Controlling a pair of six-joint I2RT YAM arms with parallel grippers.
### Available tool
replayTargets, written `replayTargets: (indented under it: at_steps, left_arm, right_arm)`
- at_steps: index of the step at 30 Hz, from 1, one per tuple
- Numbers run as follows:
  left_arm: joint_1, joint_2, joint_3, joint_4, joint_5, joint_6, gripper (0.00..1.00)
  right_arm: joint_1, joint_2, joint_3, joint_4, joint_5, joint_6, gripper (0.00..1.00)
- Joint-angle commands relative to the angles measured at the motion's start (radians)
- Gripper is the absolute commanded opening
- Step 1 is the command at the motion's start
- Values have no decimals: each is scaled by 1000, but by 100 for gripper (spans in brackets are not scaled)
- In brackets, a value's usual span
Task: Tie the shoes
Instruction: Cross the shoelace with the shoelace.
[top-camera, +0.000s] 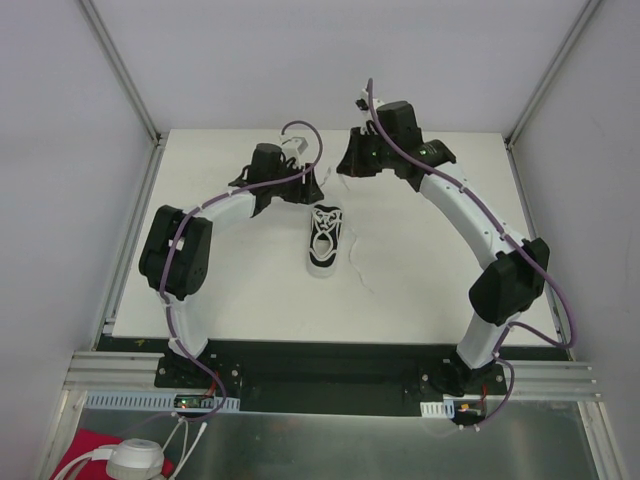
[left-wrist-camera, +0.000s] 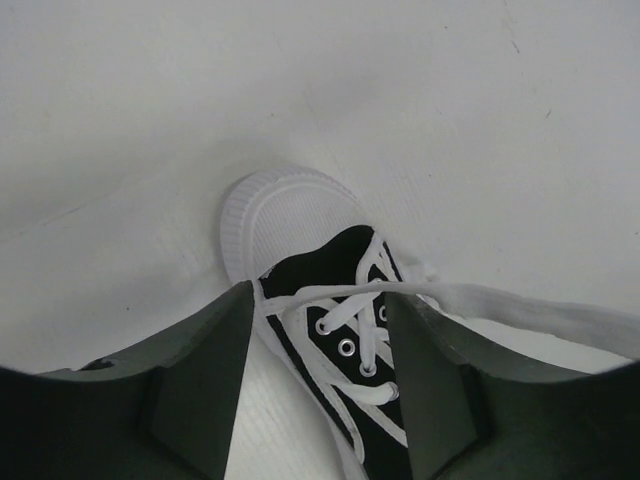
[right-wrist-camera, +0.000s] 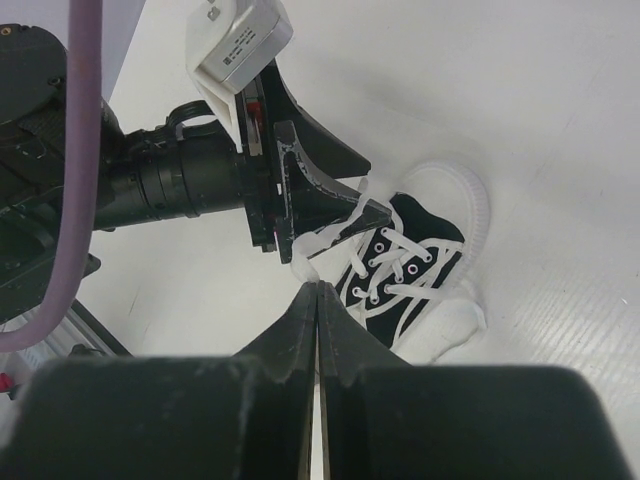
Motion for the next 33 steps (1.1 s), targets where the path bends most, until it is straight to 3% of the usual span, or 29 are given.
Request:
replayTargets:
  at_steps: [1, 5, 8, 11, 12, 13, 14, 15, 18, 24, 33]
  left_arm:
    - [-7, -5, 23, 69, 9, -29, 50]
    - [-6, 1, 26, 74, 16, -41, 33]
    - [-6, 10, 29, 77, 24, -49, 28]
    - [-7, 12, 27, 75, 26, -55, 10]
    - [-6, 10, 26, 72, 26, -53, 0]
    - [-6, 3, 26, 71, 24, -55, 0]
    - [-7, -4, 24, 68, 19, -61, 0]
    - [-6, -13, 20, 60, -2, -64, 0]
    - [-4, -56, 0, 35, -60, -84, 0]
    - [-4, -93, -5, -37, -99, -136, 0]
    - [-3, -122, -9, -54, -79, -211, 0]
  right_arm:
    - [-10, -53, 2, 8, -26, 19, 1]
    - [-13, -49, -3, 14, -35, 24, 1]
    - [-13, -49, -6, 16, -38, 27, 1]
    - [-16, -53, -15, 17, -32, 27, 1]
    - [-22, -55, -18, 16, -32, 28, 1]
    - [-24, -53, -20, 16, -29, 33, 7]
    - [-28, -53, -26, 8, -19, 39, 24]
    - [-38, -59, -32, 10, -9, 42, 60]
    - [-67, -88, -89, 14, 24, 48, 89]
    - [-142, -188, -297, 79, 58, 54, 98]
    - [-119, -216, -549, 113, 49, -55, 93]
